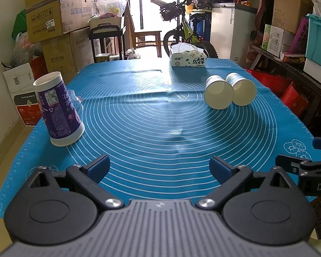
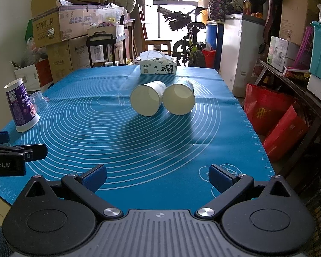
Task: Flip cup upside down
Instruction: 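Reach the left gripper to the grey-printed white cup and close on it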
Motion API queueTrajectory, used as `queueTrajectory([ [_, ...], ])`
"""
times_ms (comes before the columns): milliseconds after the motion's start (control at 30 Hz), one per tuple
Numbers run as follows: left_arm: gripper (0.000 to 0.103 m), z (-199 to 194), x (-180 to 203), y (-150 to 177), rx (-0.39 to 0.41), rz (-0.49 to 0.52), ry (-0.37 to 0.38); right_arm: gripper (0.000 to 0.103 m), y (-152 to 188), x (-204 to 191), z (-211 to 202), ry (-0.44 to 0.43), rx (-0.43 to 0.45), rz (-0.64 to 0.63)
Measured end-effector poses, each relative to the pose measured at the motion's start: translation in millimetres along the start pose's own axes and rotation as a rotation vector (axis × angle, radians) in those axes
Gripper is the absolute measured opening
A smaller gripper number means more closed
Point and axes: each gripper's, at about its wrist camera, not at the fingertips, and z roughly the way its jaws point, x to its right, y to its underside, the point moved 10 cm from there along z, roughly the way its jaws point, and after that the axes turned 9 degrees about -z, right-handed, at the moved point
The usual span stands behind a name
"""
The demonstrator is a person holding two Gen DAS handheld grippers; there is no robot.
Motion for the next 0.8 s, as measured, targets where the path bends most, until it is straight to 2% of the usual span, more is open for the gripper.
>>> queueTrajectory([
  [533, 0.098, 3.3, 2.8, -1.2, -0.005, 0.005, 0.003, 0.103, -0.1, 2.5, 5.0, -0.007, 0.004, 0.015],
  [800, 0.098, 24.6, 27.3, -33.1, 0.012, 0.029, 0.037, 0.103, -21.7, 28.0, 15.3, 0.027, 0.062, 0.057],
])
